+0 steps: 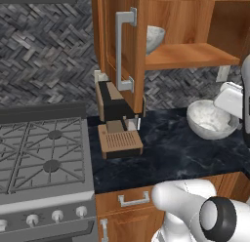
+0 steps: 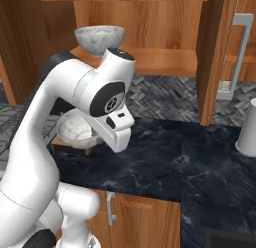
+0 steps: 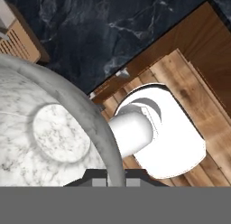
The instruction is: Take the smaller bowl and place it next to the appetizer plate on the dining counter , and place the larger bowl next to the plate with cooked food.
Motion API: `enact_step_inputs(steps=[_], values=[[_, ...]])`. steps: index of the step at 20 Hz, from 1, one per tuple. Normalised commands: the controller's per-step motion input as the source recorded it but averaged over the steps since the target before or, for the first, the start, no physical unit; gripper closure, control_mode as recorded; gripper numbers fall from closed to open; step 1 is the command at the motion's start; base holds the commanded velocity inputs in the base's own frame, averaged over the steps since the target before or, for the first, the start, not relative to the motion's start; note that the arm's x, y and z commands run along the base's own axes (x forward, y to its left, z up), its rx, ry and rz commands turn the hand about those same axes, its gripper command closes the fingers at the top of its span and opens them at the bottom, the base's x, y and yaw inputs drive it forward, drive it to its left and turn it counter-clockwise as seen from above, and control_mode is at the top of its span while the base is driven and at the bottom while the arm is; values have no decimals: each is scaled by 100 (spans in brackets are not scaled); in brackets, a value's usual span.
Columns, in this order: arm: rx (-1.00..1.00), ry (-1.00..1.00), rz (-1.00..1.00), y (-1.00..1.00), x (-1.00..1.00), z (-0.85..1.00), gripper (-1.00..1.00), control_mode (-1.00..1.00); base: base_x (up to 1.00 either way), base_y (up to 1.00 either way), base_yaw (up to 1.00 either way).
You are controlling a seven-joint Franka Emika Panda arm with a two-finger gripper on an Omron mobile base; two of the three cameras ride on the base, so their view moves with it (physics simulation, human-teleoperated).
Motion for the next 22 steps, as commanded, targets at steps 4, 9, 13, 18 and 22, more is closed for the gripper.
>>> enact_step_inputs(steps=[4,9,13,18,22], values=[[0,3,0,0,0,-3,100,-100,0,0,0],[0,0,0,0,0,0,100,-100,0,0,0],[0,0,0,0,0,0,100,100,-39,0,0],[0,0,0,0,0,0,100,100,-100,44,-4],[0,0,0,0,0,0,100,100,-97,22,-56]])
